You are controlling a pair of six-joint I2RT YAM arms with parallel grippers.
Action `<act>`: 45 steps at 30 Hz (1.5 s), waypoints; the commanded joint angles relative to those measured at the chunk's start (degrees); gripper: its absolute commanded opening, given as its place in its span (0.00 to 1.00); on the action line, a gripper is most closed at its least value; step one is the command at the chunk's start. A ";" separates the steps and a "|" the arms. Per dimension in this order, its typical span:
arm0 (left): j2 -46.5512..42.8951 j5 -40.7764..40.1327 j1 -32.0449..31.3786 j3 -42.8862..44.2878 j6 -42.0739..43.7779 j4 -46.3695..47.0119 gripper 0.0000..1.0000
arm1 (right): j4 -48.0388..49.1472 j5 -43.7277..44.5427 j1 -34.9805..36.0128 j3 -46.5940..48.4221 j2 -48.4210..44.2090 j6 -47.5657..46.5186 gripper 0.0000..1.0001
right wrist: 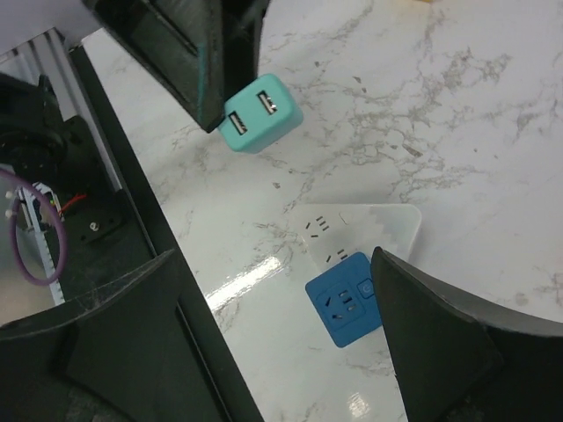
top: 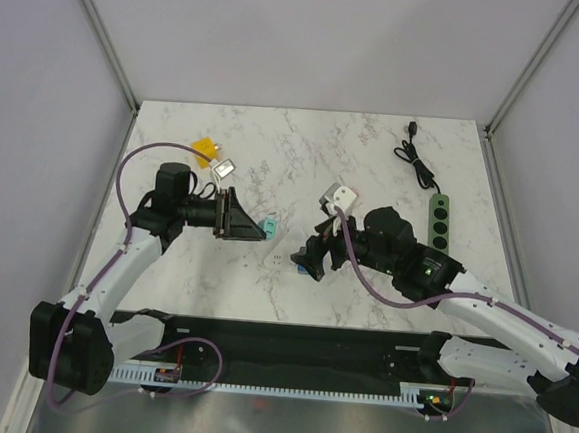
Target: Insert the plug
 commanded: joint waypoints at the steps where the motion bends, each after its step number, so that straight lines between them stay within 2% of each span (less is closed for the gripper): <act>1: 0.52 5.88 -0.77 -0.59 -2.73 2.42 0.02 | 8.05 -10.25 0.12 -2.97 -1.39 -13.22 0.96; 9: -0.71 6.06 -1.48 -2.53 -3.87 1.72 0.02 | 11.41 -10.34 1.44 0.62 3.52 -20.52 0.93; 28: -0.27 7.38 -1.74 -2.26 -3.17 0.05 0.02 | 11.32 -10.17 3.81 8.44 16.54 -27.38 0.86; 33: 0.08 7.38 -1.74 -2.35 -2.91 -0.22 0.02 | 11.85 -10.52 3.99 9.06 17.59 -27.83 0.74; 36: 0.17 7.47 -1.74 -2.26 -2.82 -0.31 0.02 | 12.37 -10.52 3.99 9.06 17.86 -28.00 0.59; 37: 0.25 7.56 -1.83 -2.09 -2.82 -0.31 0.02 | 12.64 -10.26 3.99 8.88 17.86 -27.83 0.46; 39: 0.26 7.12 -1.74 -1.91 -3.08 -0.48 0.13 | 13.25 -9.73 4.16 8.36 17.68 -27.83 0.33; 40: 0.43 6.51 -1.74 -1.91 -3.26 -0.40 0.22 | 13.25 -9.56 4.16 8.27 17.60 -27.48 0.24; 41: 0.34 6.15 -1.74 -1.91 -3.35 -0.48 0.34 | 13.25 -9.56 4.16 8.18 17.59 -27.21 0.19; 42: 0.17 5.80 -1.74 -1.74 -3.26 -0.40 0.39 | 13.34 -9.47 4.16 8.01 17.68 -26.78 0.14; 43: -0.09 4.67 -1.74 -1.74 -3.52 -0.39 0.45 | 13.26 -9.29 4.08 7.83 17.68 -26.51 0.00; 44: -0.18 4.05 -1.74 -1.65 -3.52 -0.39 0.57 | 13.25 -8.86 4.08 7.65 17.68 -26.07 0.00; 45: -0.18 3.61 -1.74 -1.21 -3.70 -0.39 0.63 | 13.25 -7.98 4.08 7.22 17.77 -25.46 0.00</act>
